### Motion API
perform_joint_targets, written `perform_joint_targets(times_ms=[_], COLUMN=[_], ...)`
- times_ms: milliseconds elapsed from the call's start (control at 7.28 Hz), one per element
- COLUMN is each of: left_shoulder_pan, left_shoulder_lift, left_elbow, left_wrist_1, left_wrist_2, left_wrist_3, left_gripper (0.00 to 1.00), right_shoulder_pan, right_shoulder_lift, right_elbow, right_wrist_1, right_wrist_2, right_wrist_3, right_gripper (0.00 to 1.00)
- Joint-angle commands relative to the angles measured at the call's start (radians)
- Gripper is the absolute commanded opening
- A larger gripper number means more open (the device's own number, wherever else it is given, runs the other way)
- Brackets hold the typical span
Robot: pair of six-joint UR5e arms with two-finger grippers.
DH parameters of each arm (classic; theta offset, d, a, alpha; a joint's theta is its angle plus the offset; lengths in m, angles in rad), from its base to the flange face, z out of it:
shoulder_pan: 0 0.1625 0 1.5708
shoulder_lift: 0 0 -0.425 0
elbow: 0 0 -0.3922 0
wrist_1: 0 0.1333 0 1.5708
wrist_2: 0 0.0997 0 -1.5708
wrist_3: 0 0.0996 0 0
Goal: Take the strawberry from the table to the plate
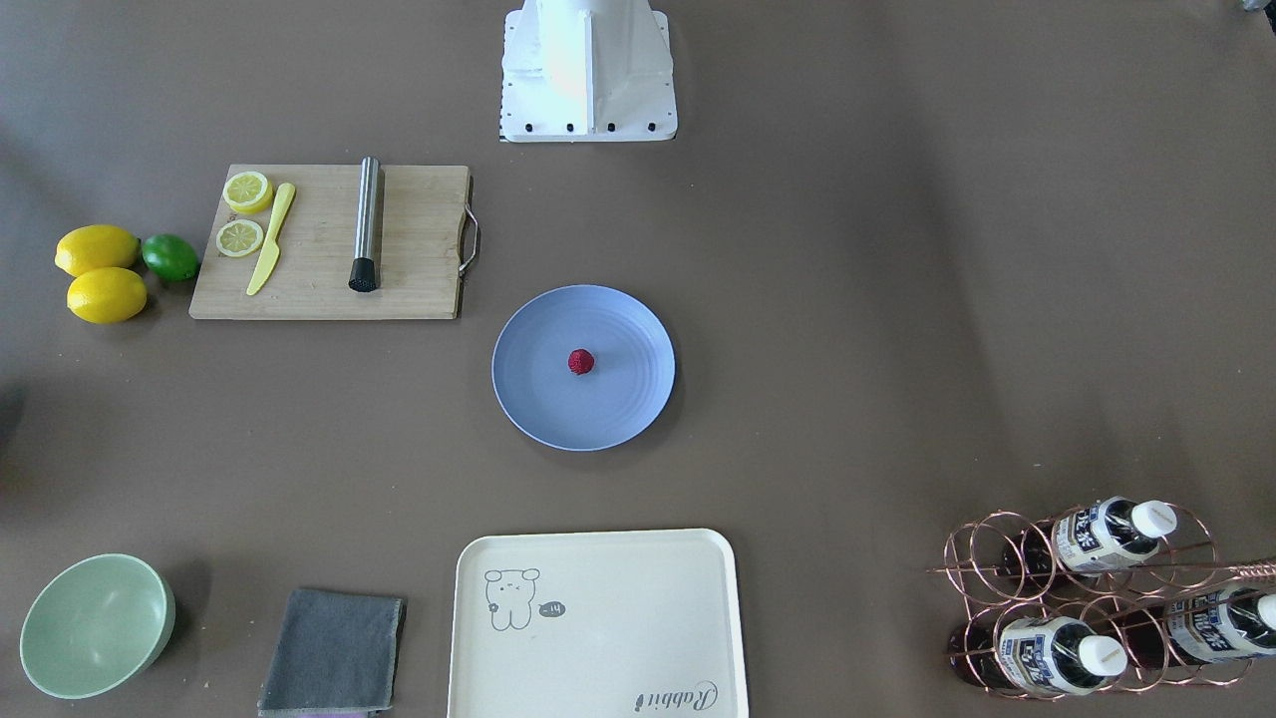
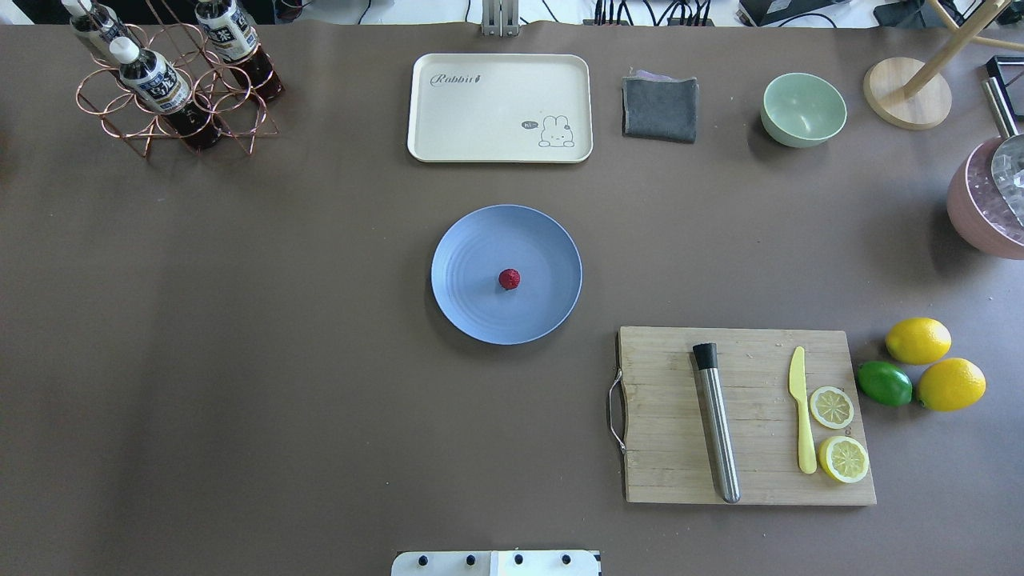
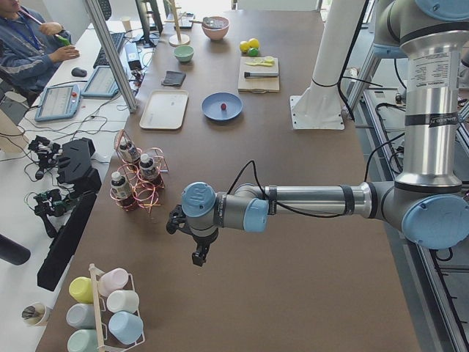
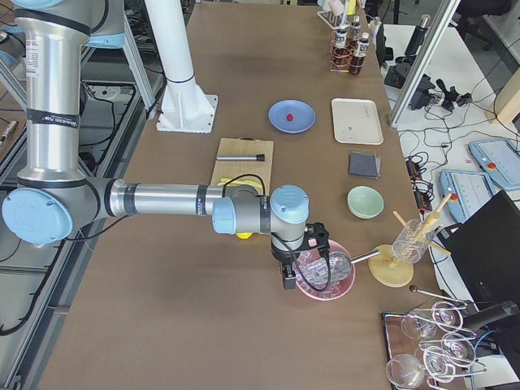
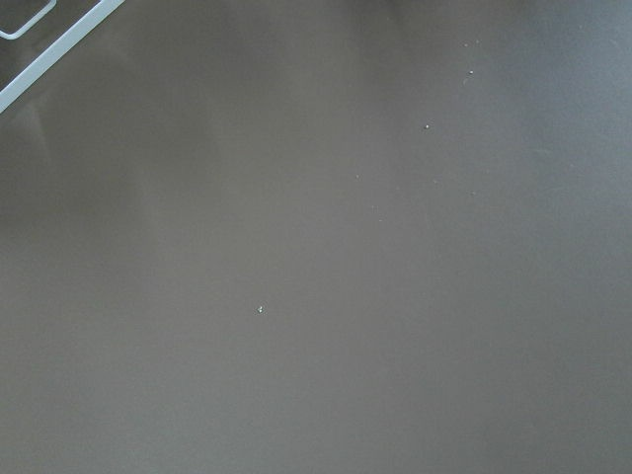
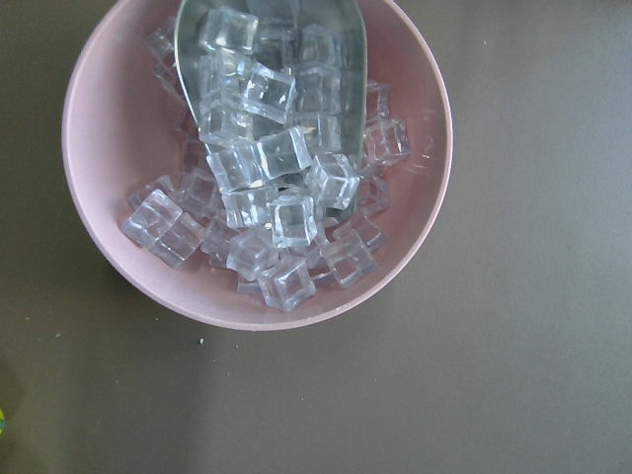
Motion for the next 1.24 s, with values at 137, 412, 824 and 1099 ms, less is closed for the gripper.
perform_joint_targets(times_ms=[137,412,824,1099], left_shoulder_pan=[-0.001,-0.001,-0.001,-0.001], left_shoulder_lift=[0.001,0.012,0.015,0.015], left_elbow=[0.003,0.002,0.005,0.005], left_wrist_1=[0.0,-0.002,-0.003,-0.002], left_wrist_2=[0.003,0.002,0.003,0.006], left_wrist_3=[0.0,-0.002,-0.002,0.0], left_gripper=[0.98,0.98,0.98,0.98], right_shoulder_pan=[0.001,0.001,0.0,-0.002], right_shoulder_lift=[-0.009,-0.013,-0.018,-0.019], right_elbow=[-0.04,-0.04,-0.04,-0.042], right_wrist_1=[0.0,0.0,0.0,0.0], right_wrist_2=[0.0,0.004,0.041,0.044], right_wrist_3=[0.0,0.0,-0.003,-0.003], right_gripper=[1.0,1.0,1.0,1.0])
